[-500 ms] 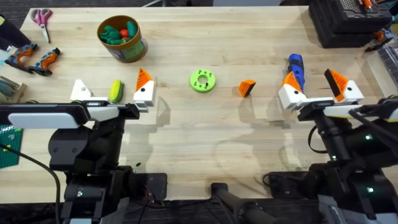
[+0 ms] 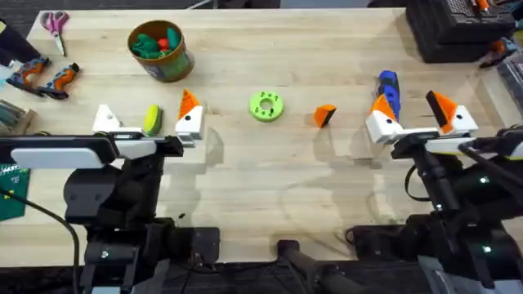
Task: Pick up the gripper from the table and insert it into the empty holder that is missing its gripper. Then pick up a screw, insert it into the mounting hole, and use the screwdriver to tighten it. Finally, clean up the table by picking up the vegetable and placing it into the bucket.
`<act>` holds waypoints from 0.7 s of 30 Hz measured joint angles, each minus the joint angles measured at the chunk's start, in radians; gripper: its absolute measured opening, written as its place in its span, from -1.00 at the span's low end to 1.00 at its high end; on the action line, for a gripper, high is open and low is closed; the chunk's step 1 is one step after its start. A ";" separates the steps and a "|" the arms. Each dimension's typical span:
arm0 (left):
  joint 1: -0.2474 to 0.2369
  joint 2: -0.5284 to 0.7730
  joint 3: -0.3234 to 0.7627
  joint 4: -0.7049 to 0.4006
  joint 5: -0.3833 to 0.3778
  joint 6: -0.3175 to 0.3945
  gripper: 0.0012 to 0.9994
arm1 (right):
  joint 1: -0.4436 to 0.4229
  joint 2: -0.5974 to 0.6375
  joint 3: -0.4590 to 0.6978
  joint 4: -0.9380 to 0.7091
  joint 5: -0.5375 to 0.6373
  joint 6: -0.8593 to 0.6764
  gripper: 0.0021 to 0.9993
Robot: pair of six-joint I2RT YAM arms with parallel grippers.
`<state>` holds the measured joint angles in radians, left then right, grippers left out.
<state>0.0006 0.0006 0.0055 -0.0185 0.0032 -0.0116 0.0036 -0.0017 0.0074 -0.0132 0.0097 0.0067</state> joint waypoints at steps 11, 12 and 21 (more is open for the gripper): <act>0.000 0.045 0.157 -0.306 0.000 0.022 0.97 | 0.000 0.057 0.144 -0.262 -0.004 0.002 0.99; 0.000 0.069 0.198 -0.339 -0.001 0.031 0.97 | 0.000 0.083 0.171 -0.276 -0.004 0.002 0.99; 0.000 0.452 0.653 -0.625 -0.008 0.079 0.97 | 0.000 0.472 0.561 -0.574 -0.008 0.008 0.99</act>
<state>0.0006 0.4522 0.6586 -0.6434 -0.0044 0.0676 0.0036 0.4701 0.5681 -0.5873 0.0019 0.0147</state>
